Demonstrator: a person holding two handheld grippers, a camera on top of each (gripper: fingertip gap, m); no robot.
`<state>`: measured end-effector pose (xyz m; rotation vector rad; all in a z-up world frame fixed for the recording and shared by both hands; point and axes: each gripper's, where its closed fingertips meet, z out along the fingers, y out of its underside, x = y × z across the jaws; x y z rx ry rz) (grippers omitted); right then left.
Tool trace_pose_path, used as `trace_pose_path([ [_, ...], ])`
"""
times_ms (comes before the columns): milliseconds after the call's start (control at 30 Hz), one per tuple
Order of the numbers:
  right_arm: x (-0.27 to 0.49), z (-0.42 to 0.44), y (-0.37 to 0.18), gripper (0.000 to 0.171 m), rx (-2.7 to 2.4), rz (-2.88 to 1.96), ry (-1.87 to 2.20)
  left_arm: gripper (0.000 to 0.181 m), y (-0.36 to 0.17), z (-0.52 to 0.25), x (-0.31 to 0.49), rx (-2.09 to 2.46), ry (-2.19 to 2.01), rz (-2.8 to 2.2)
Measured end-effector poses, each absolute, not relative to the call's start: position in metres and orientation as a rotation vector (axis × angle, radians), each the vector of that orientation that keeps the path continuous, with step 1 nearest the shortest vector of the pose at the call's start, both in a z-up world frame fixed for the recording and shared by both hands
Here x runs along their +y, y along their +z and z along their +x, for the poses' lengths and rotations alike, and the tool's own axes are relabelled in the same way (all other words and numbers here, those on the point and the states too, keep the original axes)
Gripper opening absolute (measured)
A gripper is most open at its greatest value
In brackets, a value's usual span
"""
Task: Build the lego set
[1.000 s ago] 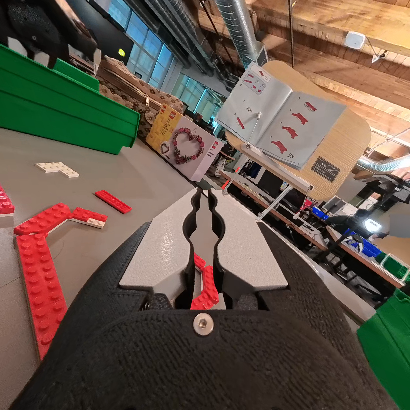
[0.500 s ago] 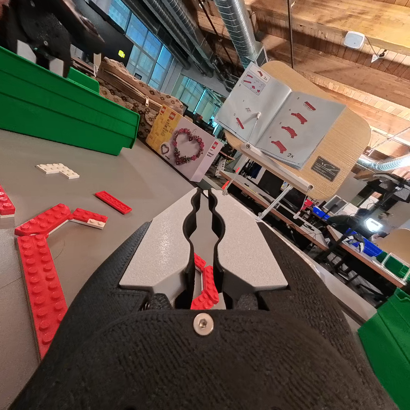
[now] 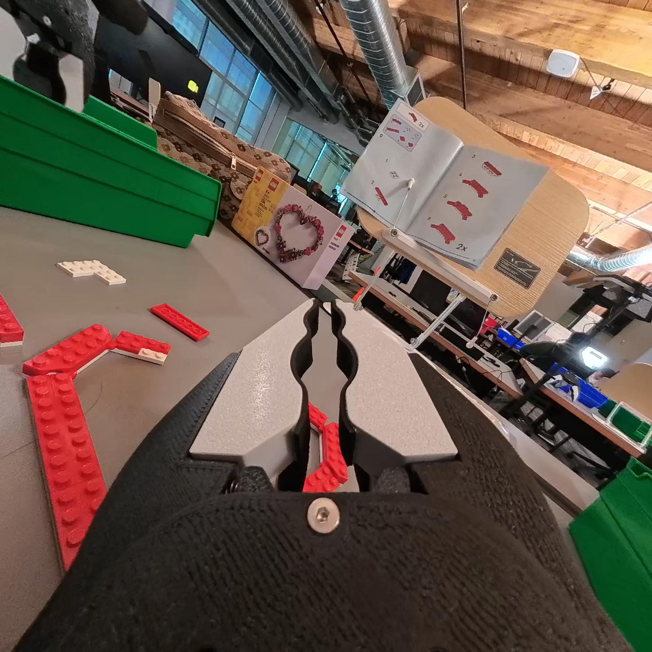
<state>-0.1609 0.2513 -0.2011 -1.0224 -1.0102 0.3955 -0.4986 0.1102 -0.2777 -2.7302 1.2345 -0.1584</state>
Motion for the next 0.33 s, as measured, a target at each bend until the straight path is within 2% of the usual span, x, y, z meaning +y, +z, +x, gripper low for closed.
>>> trace_pose_path([
  [33, 0.251, -0.161, -0.201, 0.005, -1.011, -1.022, 0.394, 0.046, -0.278, -0.5, 0.113, 1.257, -0.11, -2.698],
  [100, 0.251, -0.161, -0.202, 0.005, -1.013, -1.023, 0.39, 0.047, -0.278, -0.5, 0.116, 1.298, -0.06, -2.653],
  [233, 0.252, -0.161, -0.201, 0.005, -1.011, -1.023, 0.388, 0.047, -0.279, -0.481, 0.095, 1.313, -0.324, -2.677],
  [333, 0.252, -0.161, -0.201, 0.005, -1.011, -1.023, 0.389, 0.048, -0.283, -0.475, 0.083, 1.362, -0.349, -2.662],
])
